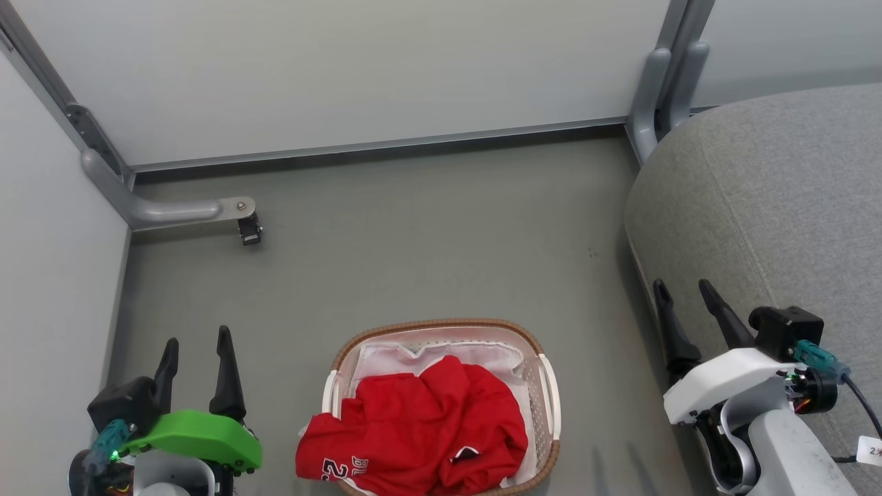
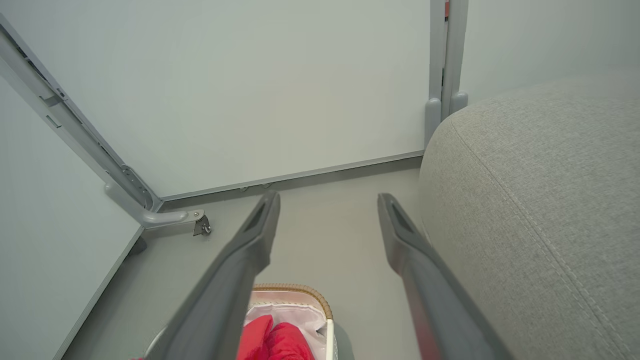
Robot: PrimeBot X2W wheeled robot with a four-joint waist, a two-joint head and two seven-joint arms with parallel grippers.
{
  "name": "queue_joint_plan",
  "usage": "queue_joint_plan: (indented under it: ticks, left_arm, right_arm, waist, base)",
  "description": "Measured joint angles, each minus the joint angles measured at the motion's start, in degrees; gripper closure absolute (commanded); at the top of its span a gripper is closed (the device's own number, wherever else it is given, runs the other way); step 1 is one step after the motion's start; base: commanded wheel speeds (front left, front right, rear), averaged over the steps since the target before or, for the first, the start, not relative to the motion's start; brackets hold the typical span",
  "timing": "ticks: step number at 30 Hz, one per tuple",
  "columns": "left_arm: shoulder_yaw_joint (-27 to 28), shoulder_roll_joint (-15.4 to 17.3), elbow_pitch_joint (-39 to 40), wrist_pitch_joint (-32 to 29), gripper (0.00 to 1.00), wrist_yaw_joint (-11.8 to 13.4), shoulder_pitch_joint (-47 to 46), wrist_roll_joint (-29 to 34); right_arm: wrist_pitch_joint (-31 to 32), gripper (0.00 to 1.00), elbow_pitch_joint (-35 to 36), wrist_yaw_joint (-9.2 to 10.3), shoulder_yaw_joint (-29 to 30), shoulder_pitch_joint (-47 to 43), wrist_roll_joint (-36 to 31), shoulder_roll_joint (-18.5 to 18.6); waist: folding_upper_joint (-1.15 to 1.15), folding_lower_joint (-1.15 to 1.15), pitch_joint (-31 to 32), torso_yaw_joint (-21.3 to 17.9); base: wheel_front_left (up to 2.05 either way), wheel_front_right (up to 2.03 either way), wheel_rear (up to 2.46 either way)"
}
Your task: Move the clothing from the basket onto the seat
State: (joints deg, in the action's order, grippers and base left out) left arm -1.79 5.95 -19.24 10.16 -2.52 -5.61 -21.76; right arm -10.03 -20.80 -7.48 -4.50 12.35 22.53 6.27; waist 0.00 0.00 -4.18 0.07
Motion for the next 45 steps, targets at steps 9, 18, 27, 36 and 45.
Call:
queue_joint_plan:
  ticks: [9, 18, 27, 36, 45]
  left_arm:
    - [0.57, -0.48, 1.02, 1.10, 0.00, 0.01, 0.16, 4.46]
    - [0.76, -1.51, 1.30, 2.12, 0.00, -0.47, 0.59, 8.26]
    - [1.48, -2.00, 0.96, 3.16, 0.00, -1.04, 1.03, 12.37]
    - [-0.10, -2.53, -1.88, 4.05, 0.00, -2.47, 0.78, 16.35]
    - [-3.32, -2.93, -4.88, 4.99, 0.00, -3.37, -3.14, 18.93]
  right_arm:
    - [-1.12, 0.00, -0.57, 0.00, 0.78, 0.02, -5.27, -0.22]
    - [-2.14, 0.00, -1.57, -0.01, 1.02, 0.01, -9.91, -0.77]
    - [-3.21, 0.00, -2.91, -0.02, -0.14, 0.13, -13.65, -0.48]
    - [-4.21, 0.00, -2.37, -0.02, -0.48, 1.35, -17.45, -0.46]
    - [-4.97, 0.00, -0.70, -0.03, -0.64, 4.48, -20.59, -0.36]
  waist:
    - [0.00, 0.00, -0.51, -0.05]
    - [0.00, 0.00, -0.63, -0.13]
    - [0.00, 0.00, -0.98, -0.38]
    - [0.00, 0.00, -3.14, -0.62]
    - [0.00, 0.00, -8.40, -1.42]
  base:
    - [0.00, 0.00, 0.00]
    - [0.00, 0.00, 0.00]
    - [0.00, 0.00, 0.00]
    - [0.00, 0.00, 0.00]
    - [0.00, 0.00, 0.00]
